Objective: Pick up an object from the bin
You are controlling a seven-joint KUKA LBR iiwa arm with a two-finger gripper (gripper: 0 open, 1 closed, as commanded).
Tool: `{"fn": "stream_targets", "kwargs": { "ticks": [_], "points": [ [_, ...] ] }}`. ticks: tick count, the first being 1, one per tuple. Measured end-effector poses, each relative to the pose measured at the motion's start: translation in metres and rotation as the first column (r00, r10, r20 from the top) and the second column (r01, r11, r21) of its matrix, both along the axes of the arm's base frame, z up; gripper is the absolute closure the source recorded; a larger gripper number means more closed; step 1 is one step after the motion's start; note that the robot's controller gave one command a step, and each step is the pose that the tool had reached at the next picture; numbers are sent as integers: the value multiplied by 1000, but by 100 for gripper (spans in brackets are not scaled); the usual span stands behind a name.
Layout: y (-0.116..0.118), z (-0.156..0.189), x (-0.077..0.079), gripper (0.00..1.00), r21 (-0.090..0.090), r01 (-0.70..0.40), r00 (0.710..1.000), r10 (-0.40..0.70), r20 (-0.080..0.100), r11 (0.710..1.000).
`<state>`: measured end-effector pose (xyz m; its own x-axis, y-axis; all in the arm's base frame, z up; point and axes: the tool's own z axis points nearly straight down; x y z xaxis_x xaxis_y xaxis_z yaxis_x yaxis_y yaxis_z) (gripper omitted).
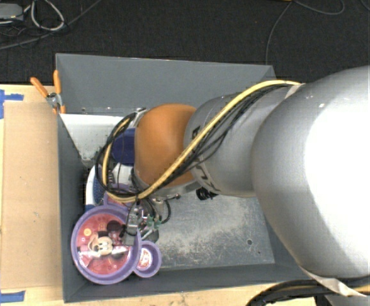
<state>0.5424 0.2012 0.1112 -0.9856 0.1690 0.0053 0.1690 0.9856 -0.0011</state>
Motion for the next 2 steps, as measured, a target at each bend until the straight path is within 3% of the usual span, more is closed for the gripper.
{"fn": "stream_targets", "kwargs": {
  "ticks": [2],
  "points": [
    [-16,-4,-22,0,1,-54,999,54,4,999]
  ]
}}
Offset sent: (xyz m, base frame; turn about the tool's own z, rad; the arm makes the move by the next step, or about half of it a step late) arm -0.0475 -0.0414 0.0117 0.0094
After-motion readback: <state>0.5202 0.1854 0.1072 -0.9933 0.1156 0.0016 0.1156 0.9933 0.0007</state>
